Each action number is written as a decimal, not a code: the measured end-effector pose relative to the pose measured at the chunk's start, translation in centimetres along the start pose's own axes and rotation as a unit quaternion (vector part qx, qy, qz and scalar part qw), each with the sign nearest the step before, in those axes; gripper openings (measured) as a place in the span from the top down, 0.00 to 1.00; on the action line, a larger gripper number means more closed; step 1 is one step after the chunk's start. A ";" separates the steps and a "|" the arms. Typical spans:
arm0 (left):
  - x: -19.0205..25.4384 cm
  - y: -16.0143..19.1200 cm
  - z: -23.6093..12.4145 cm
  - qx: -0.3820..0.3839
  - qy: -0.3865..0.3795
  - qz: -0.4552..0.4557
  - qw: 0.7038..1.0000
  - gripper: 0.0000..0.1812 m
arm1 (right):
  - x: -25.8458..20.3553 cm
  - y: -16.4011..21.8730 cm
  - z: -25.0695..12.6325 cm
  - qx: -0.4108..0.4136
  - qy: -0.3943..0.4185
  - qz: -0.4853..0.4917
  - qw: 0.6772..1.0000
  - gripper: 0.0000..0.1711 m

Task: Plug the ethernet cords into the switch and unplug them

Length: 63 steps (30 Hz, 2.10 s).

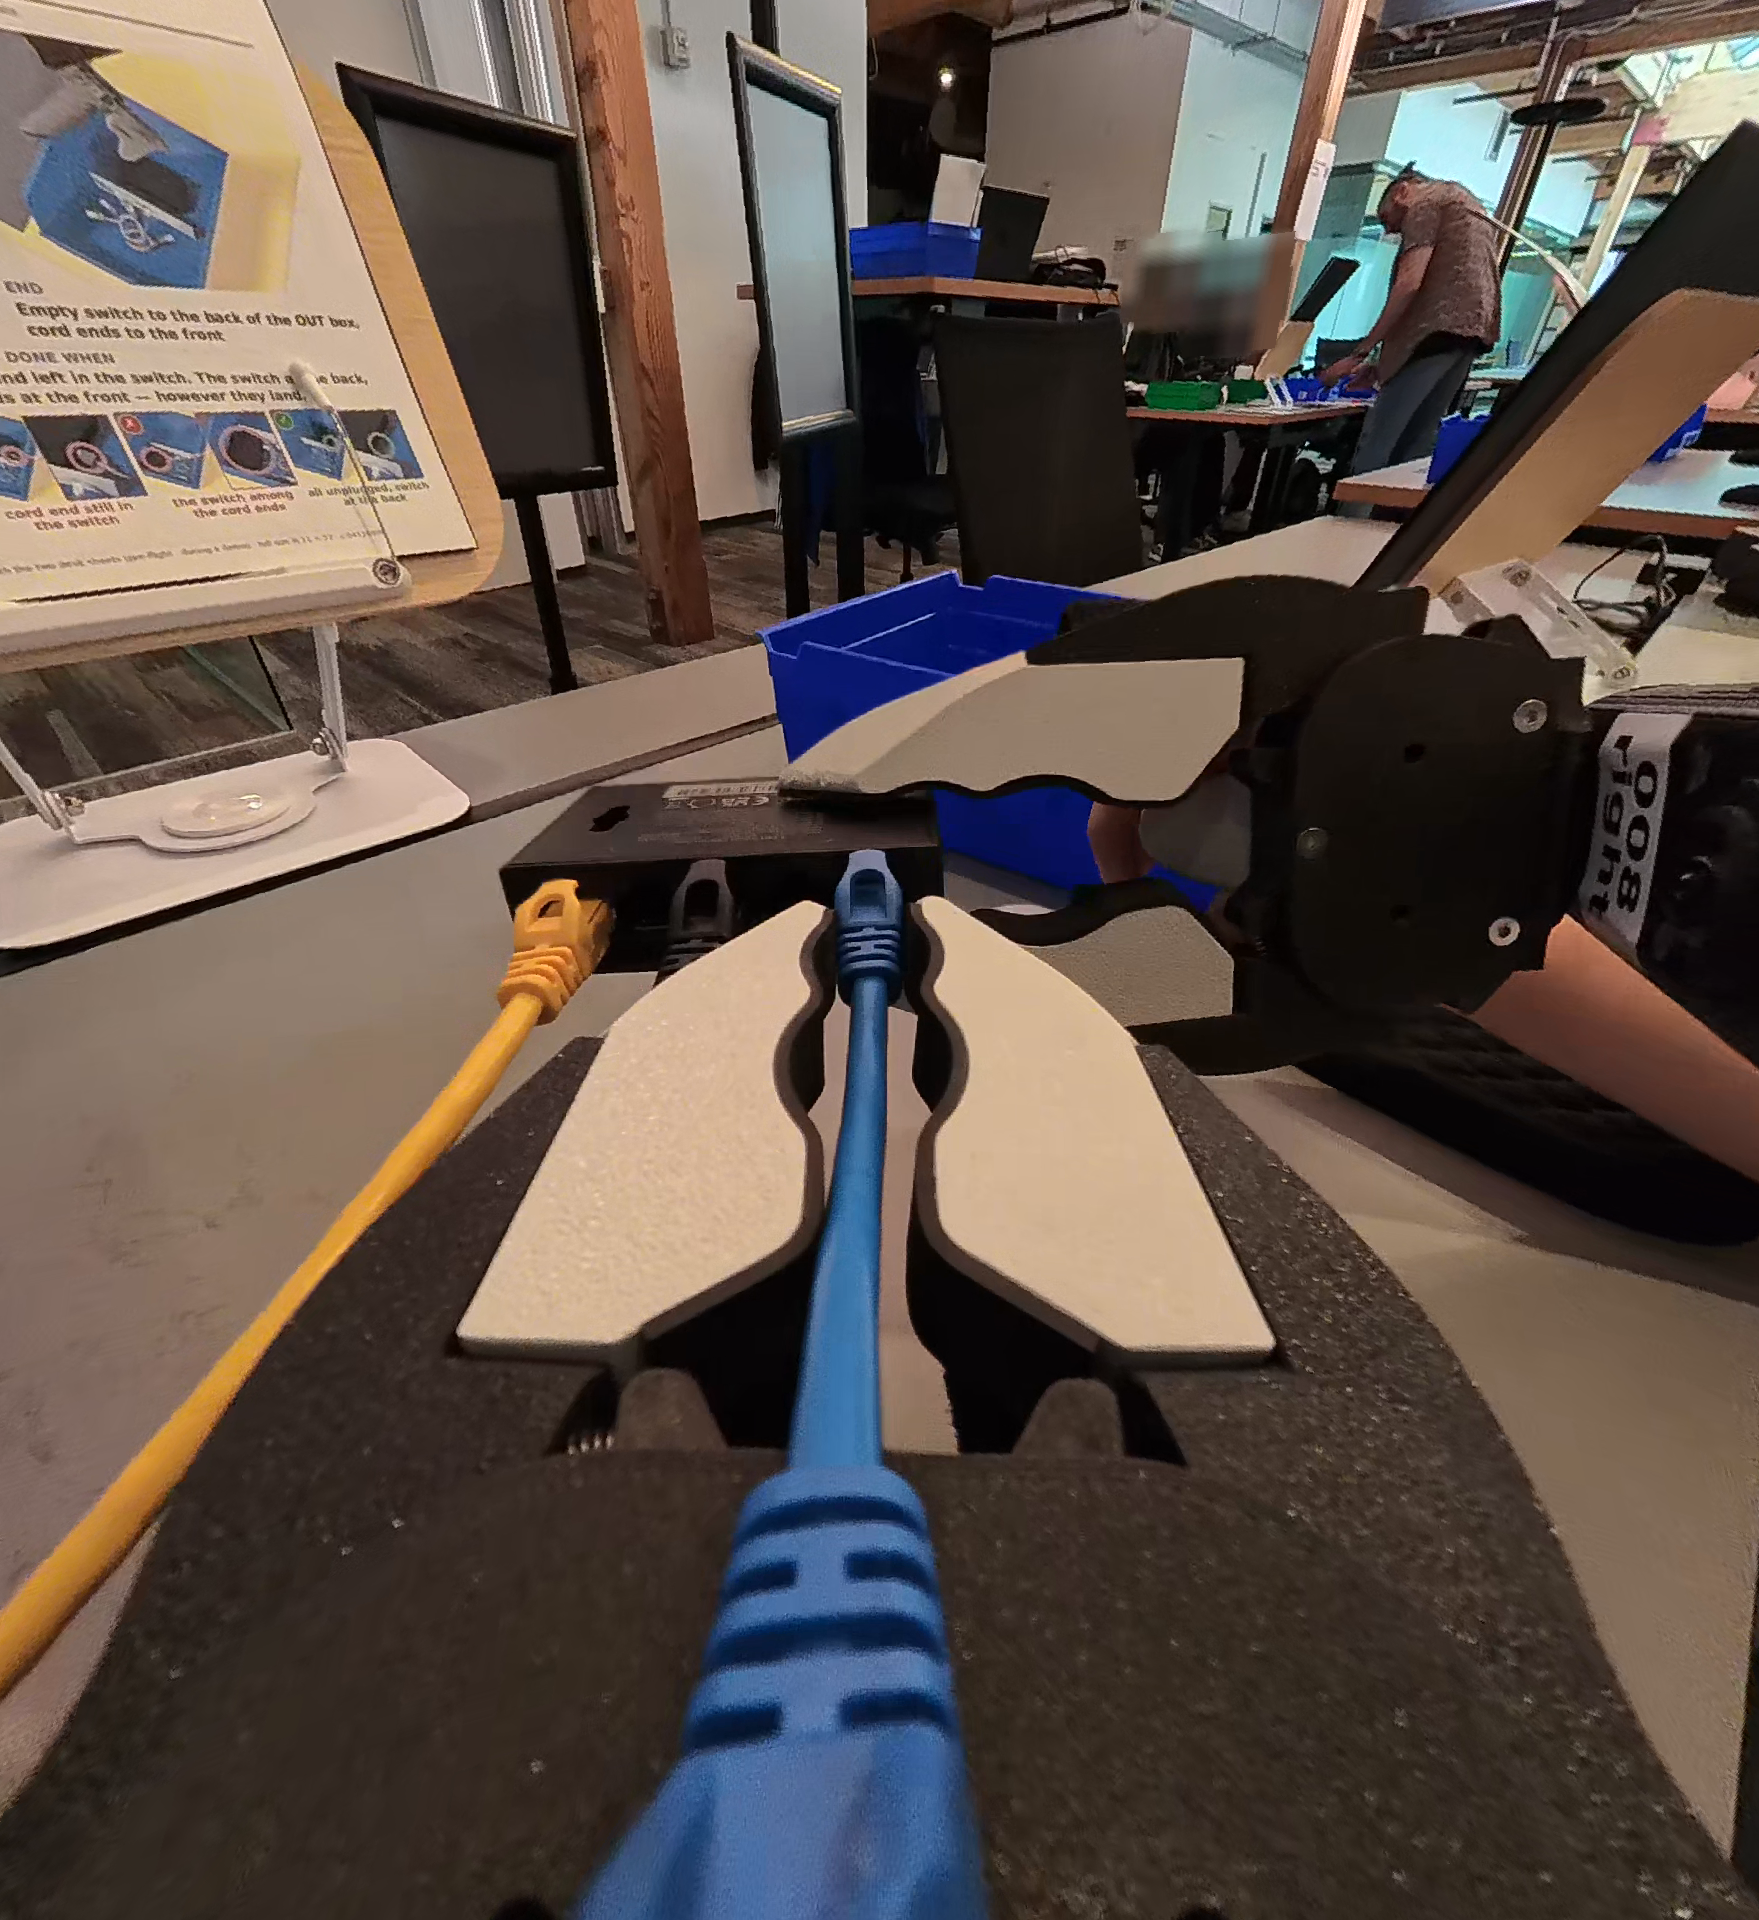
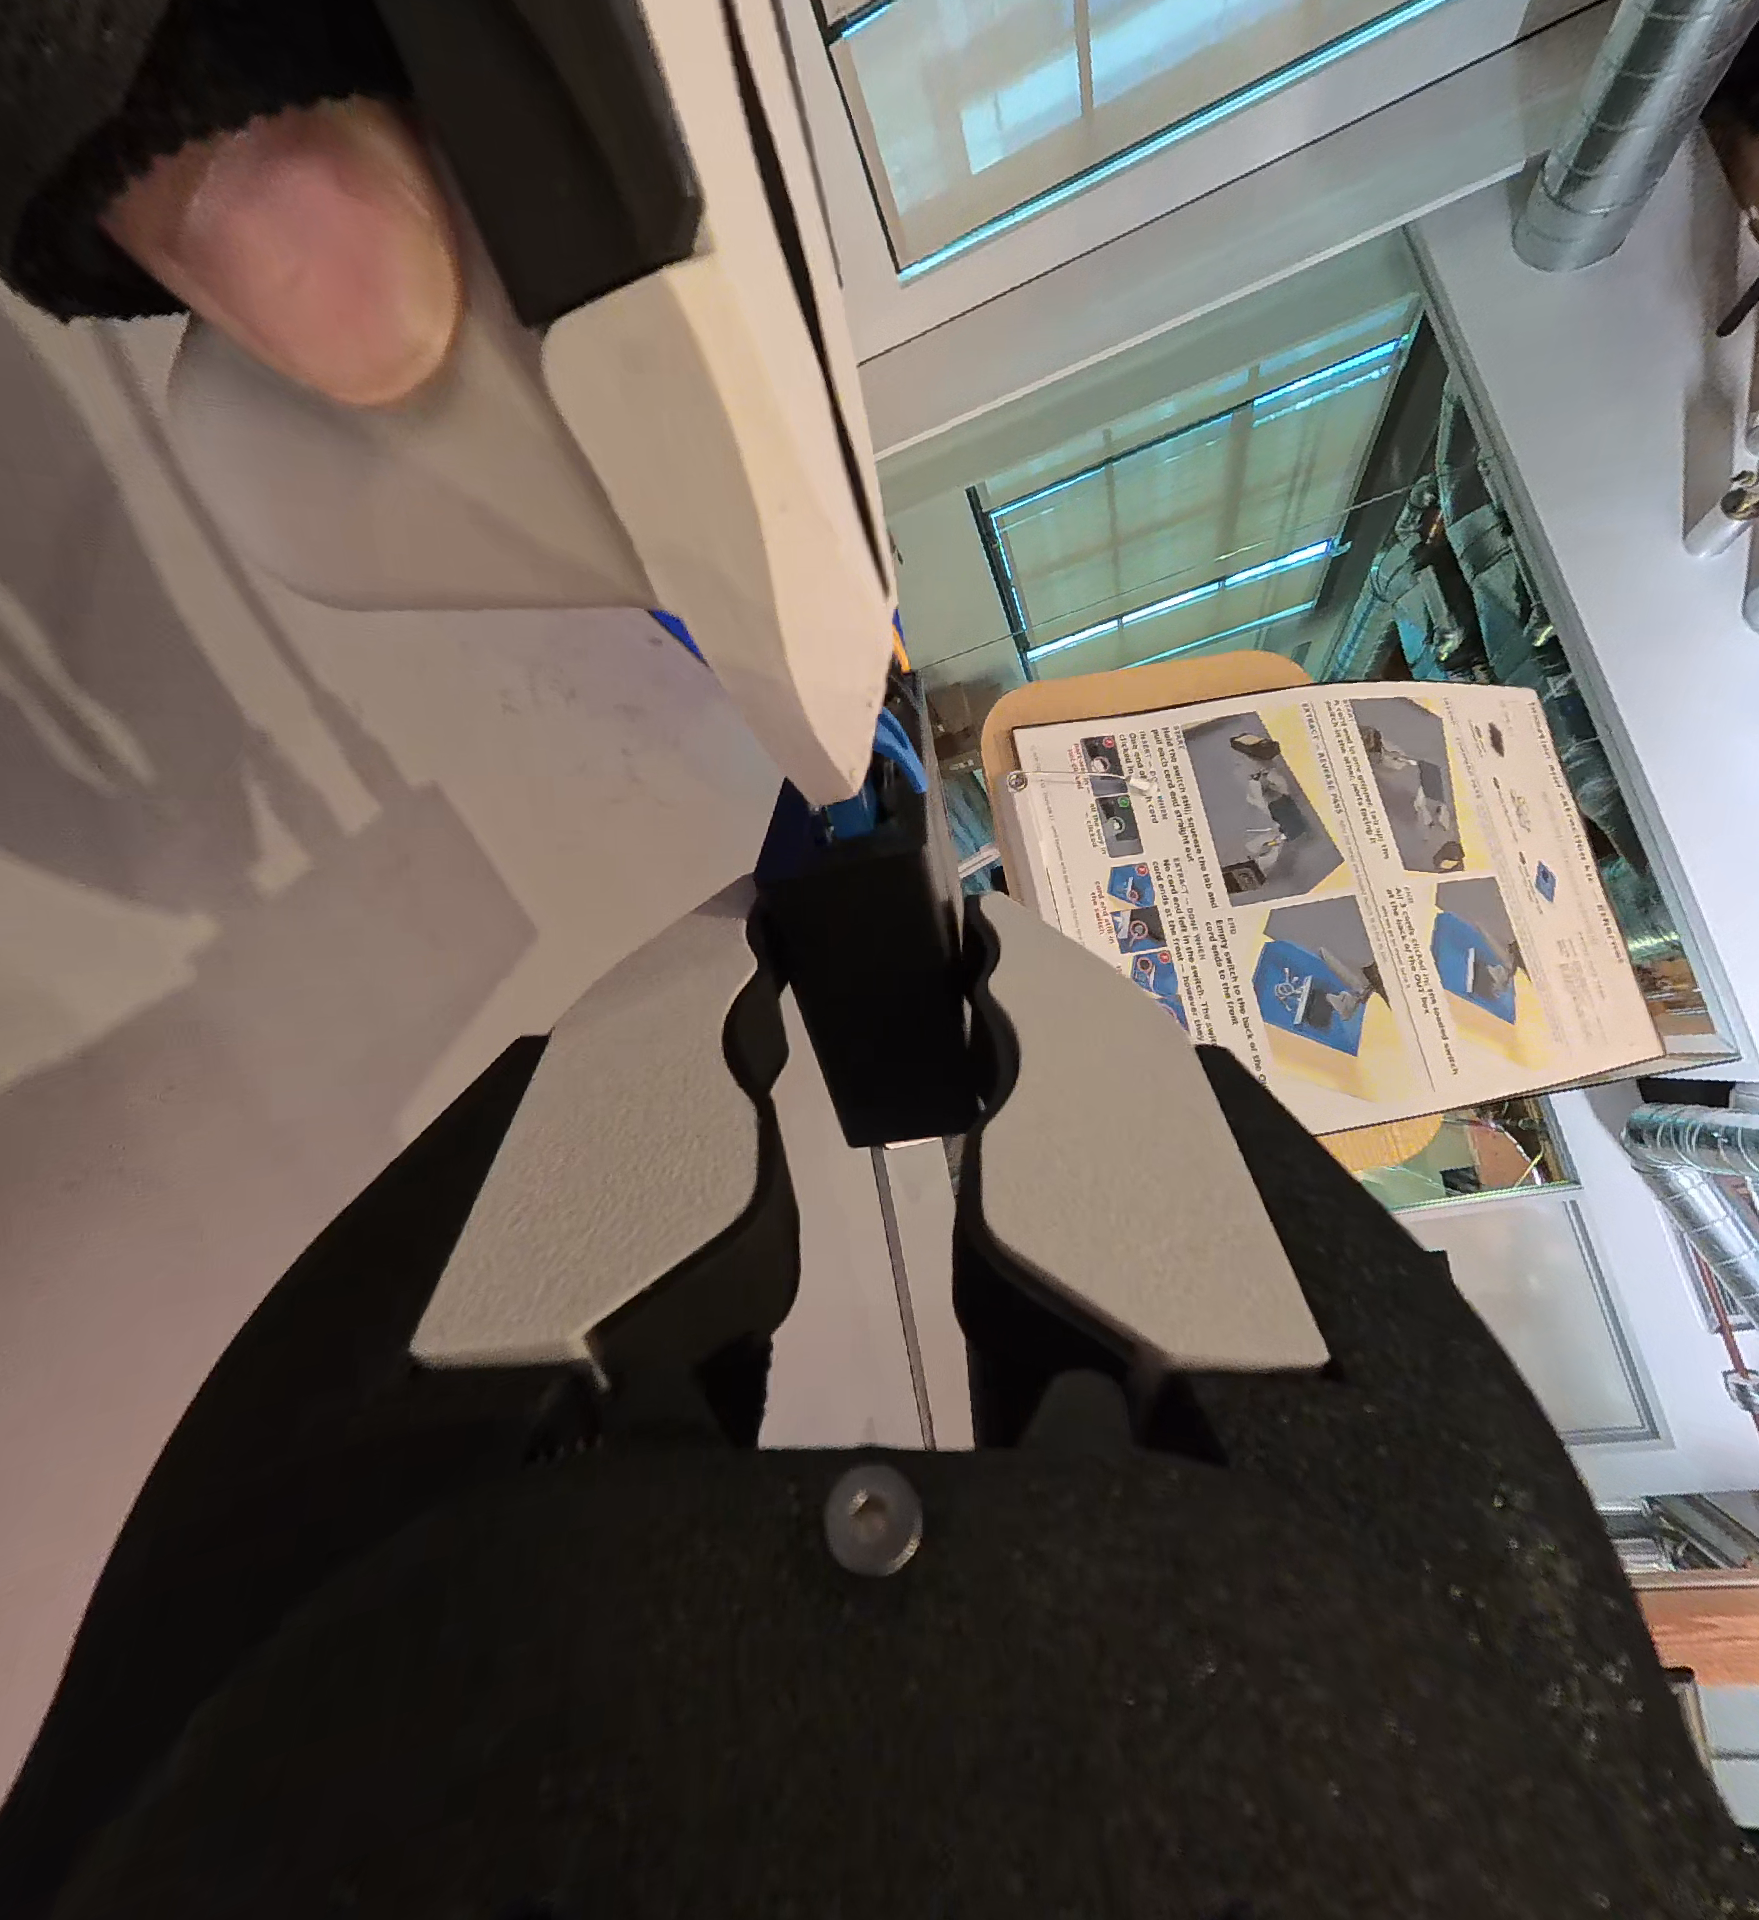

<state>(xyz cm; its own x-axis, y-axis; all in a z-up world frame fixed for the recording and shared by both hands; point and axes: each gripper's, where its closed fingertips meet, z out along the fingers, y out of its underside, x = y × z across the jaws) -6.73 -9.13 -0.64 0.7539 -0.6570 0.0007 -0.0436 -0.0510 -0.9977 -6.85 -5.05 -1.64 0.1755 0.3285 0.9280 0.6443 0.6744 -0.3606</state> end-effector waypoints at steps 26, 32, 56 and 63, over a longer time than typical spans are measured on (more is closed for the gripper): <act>-3.8 -1.2 0.6 0.030 -0.020 -0.019 0.999 0.94 | 1.9 4.3 0.1 -0.054 -0.050 0.134 0.988 0.76; -5.0 -2.2 -0.2 0.045 -0.032 -0.021 0.998 0.94 | 9.4 15.0 -8.4 -0.267 -0.062 0.329 0.904 0.73; -4.8 -1.3 0.6 0.019 -0.030 -0.013 0.999 0.94 | 4.7 37.1 -23.7 -0.597 -0.055 0.592 0.538 0.95; -4.6 -1.5 0.8 0.024 -0.021 -0.026 0.999 0.94 | 3.6 34.3 -23.1 -0.576 -0.039 0.638 0.509 0.96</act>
<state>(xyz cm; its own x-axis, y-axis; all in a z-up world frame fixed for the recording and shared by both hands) -9.56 -5.44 0.82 0.7812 -0.6222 0.0500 0.0271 -0.0463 -0.9986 33.09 4.03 -8.56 0.9975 0.0682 -0.0164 0.0590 -0.9422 -0.3298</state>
